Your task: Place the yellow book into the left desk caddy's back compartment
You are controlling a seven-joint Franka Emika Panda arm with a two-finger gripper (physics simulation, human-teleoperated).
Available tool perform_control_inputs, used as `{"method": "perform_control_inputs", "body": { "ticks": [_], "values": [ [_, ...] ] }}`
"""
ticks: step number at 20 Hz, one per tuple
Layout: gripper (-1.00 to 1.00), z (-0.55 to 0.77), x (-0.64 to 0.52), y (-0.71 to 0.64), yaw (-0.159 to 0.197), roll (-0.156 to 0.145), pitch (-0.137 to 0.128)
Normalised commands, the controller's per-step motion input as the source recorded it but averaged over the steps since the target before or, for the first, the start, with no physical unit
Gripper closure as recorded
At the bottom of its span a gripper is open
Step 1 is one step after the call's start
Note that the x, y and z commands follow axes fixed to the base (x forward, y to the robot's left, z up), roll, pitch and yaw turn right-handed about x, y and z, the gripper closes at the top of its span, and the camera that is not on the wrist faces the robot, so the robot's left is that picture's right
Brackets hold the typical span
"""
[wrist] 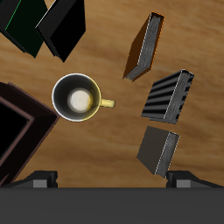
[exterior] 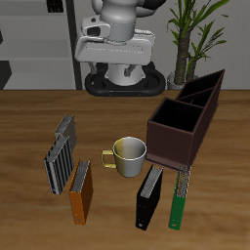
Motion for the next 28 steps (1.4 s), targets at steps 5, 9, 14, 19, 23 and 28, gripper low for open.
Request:
{"method": "perform_control_inputs", "body": {
  "ticks": [5, 9, 14, 19, 23, 28],
  "values": [
    [-1.0, -0.26, -0.04, -0.73, -0.004, -0.083, 0.036],
    [-1.0, -0.15, -0.1, -0.5, -0.008, -0.05, 0.018],
    [-1.0, -0.16, -0.1, -0.57, 0.003, -0.045, 0.019],
    [-1.0, -0.24, -0.01, -0.42, -0.019, -0.038, 0.03],
    [-1.0, -0.31, 0.11, 0.02, -0.01, 0.03, 0.022],
    [-1.0, -0.31, 0.12, 0.13, -0.014, 0.025, 0.034]
  ]
}}
